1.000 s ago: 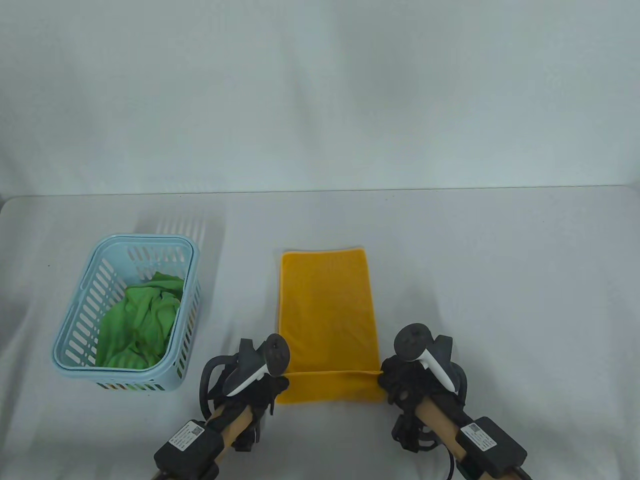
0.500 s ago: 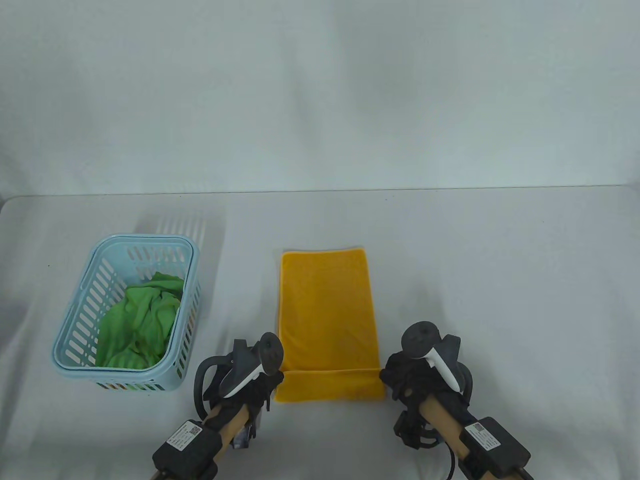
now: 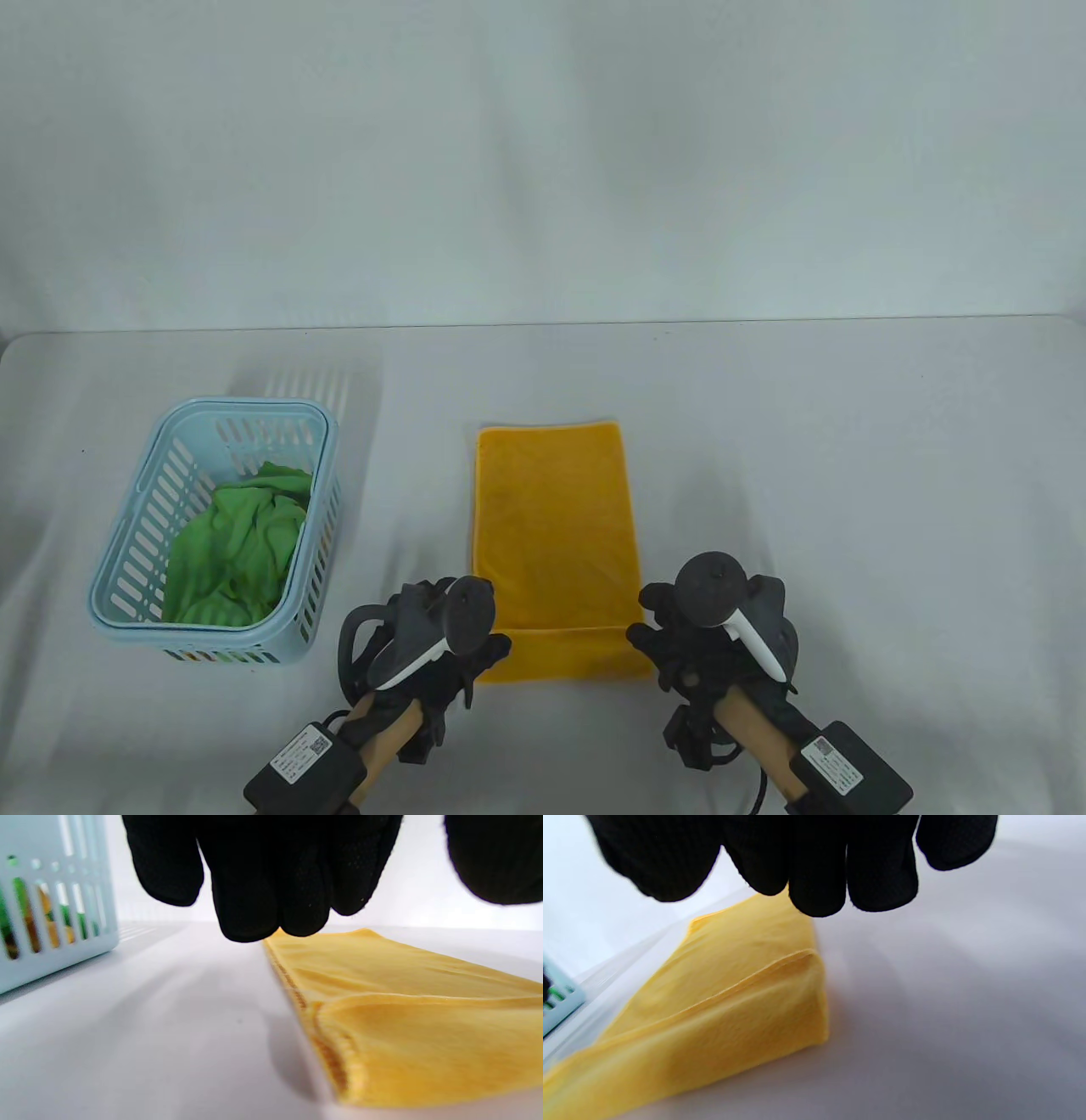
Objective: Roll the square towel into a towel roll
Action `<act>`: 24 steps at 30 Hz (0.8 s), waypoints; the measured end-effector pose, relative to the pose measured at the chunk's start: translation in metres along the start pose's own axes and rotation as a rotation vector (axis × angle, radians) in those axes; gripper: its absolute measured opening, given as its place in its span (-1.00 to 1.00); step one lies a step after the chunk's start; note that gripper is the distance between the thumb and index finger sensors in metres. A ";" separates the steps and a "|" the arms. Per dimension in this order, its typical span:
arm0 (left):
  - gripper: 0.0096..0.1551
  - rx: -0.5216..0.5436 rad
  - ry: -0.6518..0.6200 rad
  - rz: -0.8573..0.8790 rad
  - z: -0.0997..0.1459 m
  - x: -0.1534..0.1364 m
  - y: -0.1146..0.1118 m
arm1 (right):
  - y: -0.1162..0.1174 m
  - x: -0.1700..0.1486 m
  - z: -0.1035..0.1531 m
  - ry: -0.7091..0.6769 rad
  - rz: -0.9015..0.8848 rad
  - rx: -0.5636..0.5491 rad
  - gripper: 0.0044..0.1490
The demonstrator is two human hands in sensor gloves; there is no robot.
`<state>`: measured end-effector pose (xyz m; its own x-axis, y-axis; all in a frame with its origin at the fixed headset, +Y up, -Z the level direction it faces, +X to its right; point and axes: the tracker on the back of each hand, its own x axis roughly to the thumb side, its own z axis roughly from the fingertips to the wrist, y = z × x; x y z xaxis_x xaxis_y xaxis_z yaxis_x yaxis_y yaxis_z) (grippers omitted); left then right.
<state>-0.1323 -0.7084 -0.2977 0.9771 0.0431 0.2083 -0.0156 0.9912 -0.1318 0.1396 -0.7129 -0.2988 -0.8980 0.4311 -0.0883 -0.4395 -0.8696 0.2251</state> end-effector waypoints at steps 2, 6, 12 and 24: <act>-0.08 -0.005 -0.043 -0.034 0.002 0.009 -0.001 | 0.004 0.007 0.004 -0.046 0.041 0.004 -0.15; -0.08 -0.053 -0.134 -0.100 0.004 0.024 -0.011 | 0.018 0.019 0.007 -0.137 0.119 0.045 -0.11; -0.11 -0.136 -0.212 -0.184 0.003 0.038 -0.028 | 0.040 0.027 0.007 -0.184 0.266 0.073 -0.07; -0.10 -0.197 -0.221 -0.240 0.003 0.038 -0.042 | 0.065 0.022 0.004 -0.204 0.488 0.010 -0.14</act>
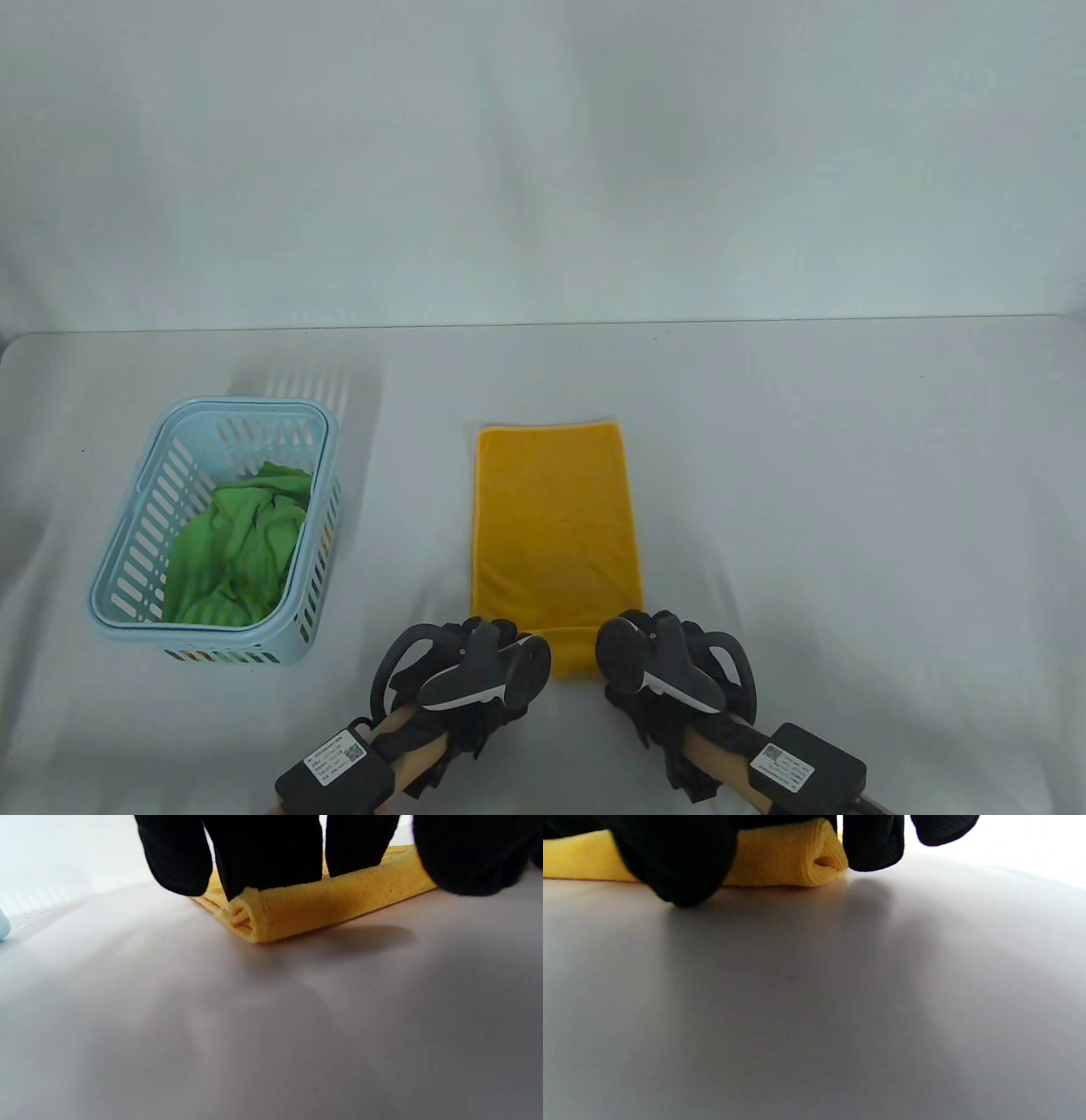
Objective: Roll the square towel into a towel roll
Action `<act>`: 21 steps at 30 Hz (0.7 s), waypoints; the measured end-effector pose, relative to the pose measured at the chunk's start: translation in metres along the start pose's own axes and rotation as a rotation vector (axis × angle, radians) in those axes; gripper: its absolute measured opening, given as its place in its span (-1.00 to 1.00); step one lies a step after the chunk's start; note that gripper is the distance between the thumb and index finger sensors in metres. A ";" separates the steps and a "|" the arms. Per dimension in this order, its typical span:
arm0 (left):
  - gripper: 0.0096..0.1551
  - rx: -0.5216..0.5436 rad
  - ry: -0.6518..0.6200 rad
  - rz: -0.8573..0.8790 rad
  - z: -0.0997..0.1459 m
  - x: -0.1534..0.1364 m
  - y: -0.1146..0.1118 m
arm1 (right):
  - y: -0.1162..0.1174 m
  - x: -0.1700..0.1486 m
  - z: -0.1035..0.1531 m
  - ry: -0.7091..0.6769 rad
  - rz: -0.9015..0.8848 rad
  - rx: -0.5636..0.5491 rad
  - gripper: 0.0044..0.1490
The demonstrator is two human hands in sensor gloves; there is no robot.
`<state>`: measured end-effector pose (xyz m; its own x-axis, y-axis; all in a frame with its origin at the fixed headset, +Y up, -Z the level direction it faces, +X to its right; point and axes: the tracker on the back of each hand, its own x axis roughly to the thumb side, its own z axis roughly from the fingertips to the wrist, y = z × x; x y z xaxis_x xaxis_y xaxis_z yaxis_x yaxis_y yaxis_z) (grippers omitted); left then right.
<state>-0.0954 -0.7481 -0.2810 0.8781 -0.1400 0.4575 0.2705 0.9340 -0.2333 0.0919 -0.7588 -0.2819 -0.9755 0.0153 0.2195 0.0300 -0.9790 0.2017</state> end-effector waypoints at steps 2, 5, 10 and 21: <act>-0.09 -0.002 0.003 0.004 0.000 -0.001 -0.001 | 0.000 0.001 -0.001 -0.004 0.013 -0.030 -0.20; -0.07 -0.001 0.006 -0.002 0.000 -0.002 -0.002 | 0.001 0.004 0.001 -0.011 0.039 -0.063 -0.29; -0.02 0.002 0.029 -0.010 -0.001 -0.005 -0.005 | -0.004 0.002 0.000 -0.011 0.026 -0.102 -0.39; -0.17 0.021 0.092 0.044 -0.008 -0.024 -0.004 | -0.016 -0.025 -0.012 0.045 -0.253 -0.031 -0.40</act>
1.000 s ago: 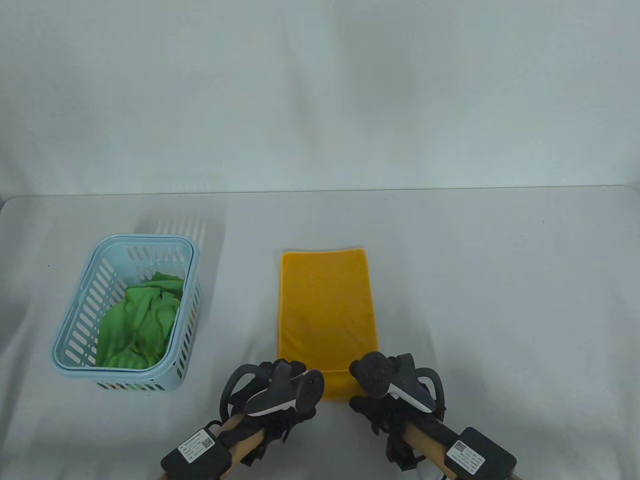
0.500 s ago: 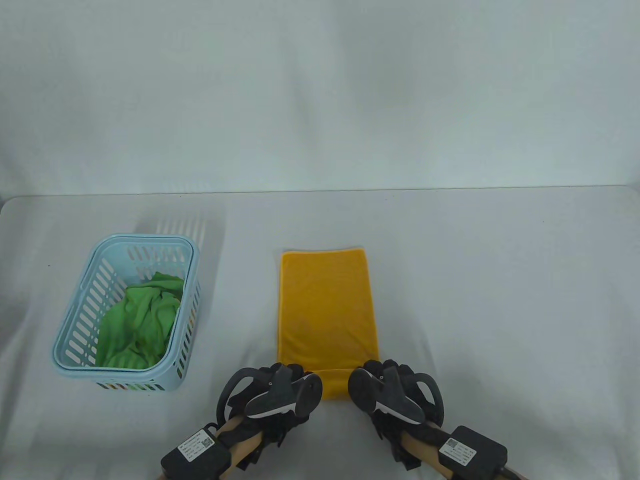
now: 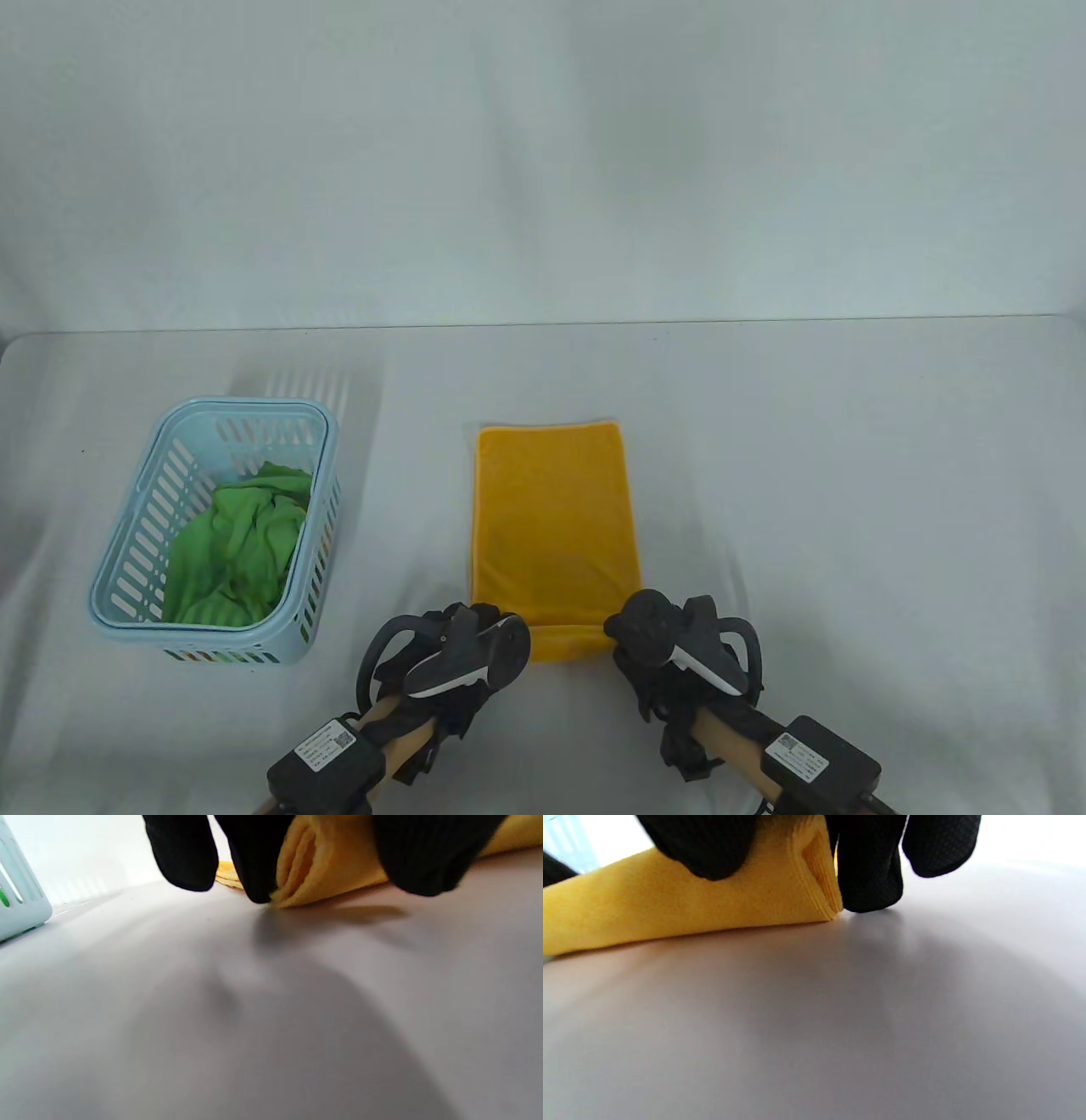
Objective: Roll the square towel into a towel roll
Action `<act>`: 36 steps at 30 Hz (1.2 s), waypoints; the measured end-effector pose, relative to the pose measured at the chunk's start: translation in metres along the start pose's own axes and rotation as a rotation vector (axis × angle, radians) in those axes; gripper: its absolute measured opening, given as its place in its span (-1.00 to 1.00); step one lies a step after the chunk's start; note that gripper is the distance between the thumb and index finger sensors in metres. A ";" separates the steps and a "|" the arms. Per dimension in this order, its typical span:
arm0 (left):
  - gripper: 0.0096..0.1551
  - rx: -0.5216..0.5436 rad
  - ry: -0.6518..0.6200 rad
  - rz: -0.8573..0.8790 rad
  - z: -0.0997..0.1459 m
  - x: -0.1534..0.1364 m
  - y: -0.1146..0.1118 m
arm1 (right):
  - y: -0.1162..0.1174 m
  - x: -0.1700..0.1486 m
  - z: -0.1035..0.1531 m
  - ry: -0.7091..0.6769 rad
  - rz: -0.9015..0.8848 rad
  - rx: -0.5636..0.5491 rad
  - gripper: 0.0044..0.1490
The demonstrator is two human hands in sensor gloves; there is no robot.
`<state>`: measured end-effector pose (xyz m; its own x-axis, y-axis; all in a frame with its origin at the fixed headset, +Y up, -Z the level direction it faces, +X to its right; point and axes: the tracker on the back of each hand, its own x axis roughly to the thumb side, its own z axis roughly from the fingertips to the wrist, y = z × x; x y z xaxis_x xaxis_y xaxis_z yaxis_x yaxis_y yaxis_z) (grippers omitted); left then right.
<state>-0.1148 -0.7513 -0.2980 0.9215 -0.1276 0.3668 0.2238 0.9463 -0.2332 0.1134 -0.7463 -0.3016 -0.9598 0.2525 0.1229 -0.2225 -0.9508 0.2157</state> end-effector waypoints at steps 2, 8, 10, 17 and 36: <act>-0.23 0.008 0.012 0.030 0.000 -0.005 0.003 | -0.002 -0.004 -0.002 0.015 -0.050 0.009 -0.40; -0.35 -0.006 0.055 0.299 0.000 -0.029 0.012 | -0.006 -0.018 -0.006 0.061 -0.235 0.061 -0.39; -0.37 -0.026 0.062 0.378 0.001 -0.036 0.012 | -0.007 -0.021 -0.007 0.069 -0.280 0.081 -0.39; -0.38 -0.055 0.116 0.451 -0.002 -0.044 0.005 | -0.004 -0.031 -0.011 0.114 -0.363 0.100 -0.34; -0.31 0.021 0.293 0.355 -0.008 -0.052 -0.001 | -0.001 -0.038 -0.015 0.224 -0.276 0.032 -0.28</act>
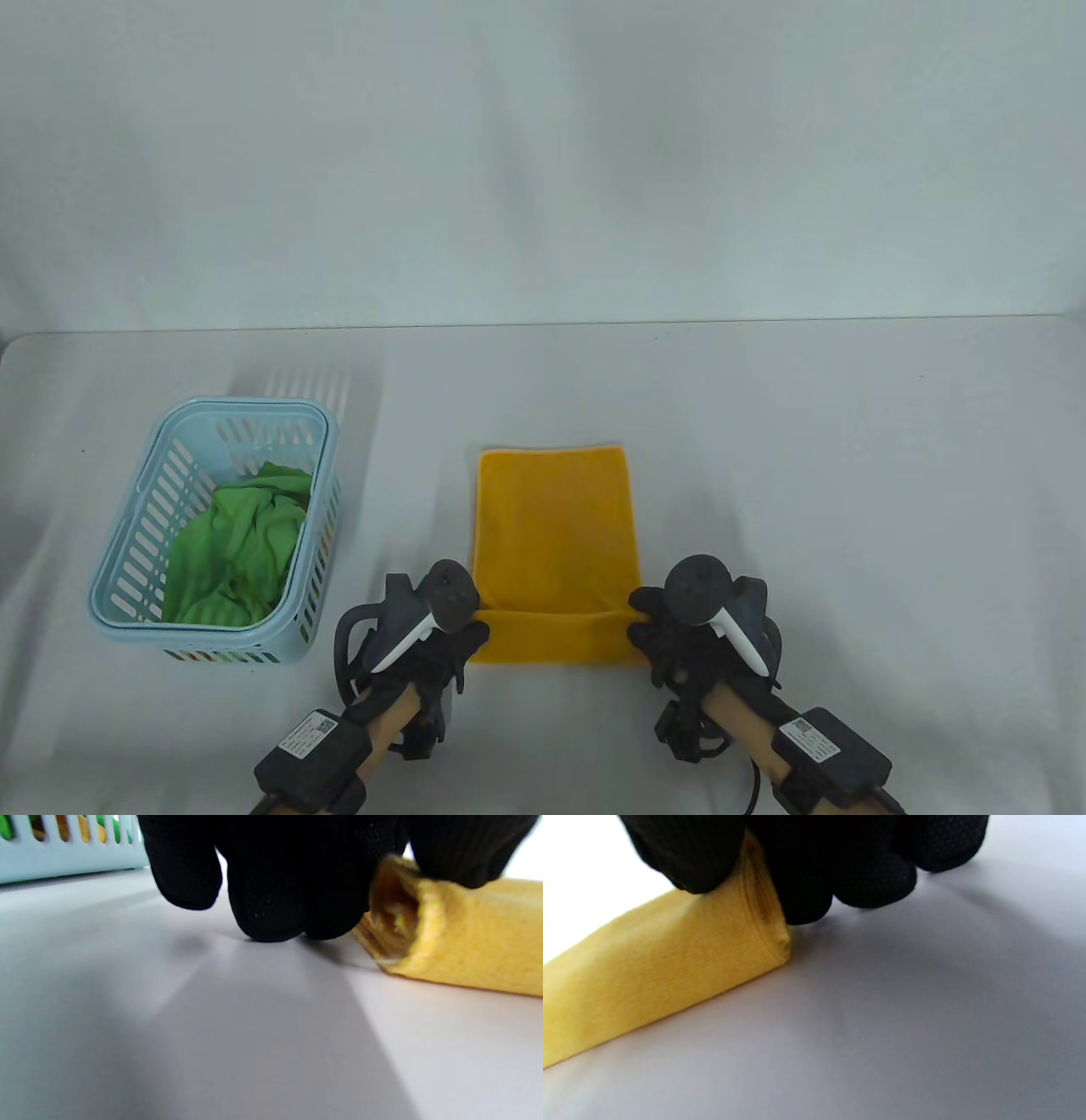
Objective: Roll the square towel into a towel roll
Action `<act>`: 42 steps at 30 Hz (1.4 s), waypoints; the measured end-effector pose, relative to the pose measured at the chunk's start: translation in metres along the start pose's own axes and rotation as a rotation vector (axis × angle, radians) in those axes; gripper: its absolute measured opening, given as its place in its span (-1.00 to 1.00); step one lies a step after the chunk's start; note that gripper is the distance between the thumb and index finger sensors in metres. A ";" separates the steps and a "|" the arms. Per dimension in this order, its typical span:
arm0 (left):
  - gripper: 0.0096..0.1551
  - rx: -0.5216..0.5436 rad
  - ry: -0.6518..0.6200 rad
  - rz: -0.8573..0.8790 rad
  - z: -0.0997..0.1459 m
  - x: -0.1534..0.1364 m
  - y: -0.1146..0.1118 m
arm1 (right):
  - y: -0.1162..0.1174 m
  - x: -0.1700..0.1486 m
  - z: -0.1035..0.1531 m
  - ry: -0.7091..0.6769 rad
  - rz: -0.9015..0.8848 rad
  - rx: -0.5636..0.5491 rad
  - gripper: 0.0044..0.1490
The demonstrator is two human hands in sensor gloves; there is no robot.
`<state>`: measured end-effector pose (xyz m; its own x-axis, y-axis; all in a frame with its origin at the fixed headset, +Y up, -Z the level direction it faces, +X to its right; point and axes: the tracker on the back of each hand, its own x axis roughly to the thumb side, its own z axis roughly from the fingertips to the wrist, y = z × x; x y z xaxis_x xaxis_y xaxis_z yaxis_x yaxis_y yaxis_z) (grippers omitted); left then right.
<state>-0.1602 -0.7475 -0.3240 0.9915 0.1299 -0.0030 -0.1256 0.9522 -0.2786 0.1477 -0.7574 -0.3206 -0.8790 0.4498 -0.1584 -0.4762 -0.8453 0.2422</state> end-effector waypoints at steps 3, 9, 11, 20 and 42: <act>-0.28 -0.002 0.012 0.015 -0.001 -0.004 0.002 | -0.003 -0.003 -0.001 0.020 -0.017 -0.004 -0.26; -0.21 0.063 -0.011 -0.001 0.004 -0.004 0.012 | -0.014 -0.001 0.004 -0.002 -0.031 -0.049 -0.20; -0.19 0.110 -0.043 -0.027 0.009 0.002 0.018 | -0.017 0.006 0.010 -0.044 -0.026 -0.068 -0.19; -0.20 0.113 -0.319 -0.188 0.031 0.040 0.015 | 0.001 0.043 0.035 -0.311 0.176 -0.003 -0.15; -0.06 -0.014 -0.247 -0.337 0.013 0.038 -0.019 | 0.029 0.030 0.015 -0.232 0.407 -0.041 -0.19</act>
<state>-0.1204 -0.7576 -0.3065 0.9392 -0.1239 0.3202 0.2063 0.9491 -0.2379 0.1073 -0.7647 -0.3038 -0.9786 0.1284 0.1610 -0.0948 -0.9749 0.2014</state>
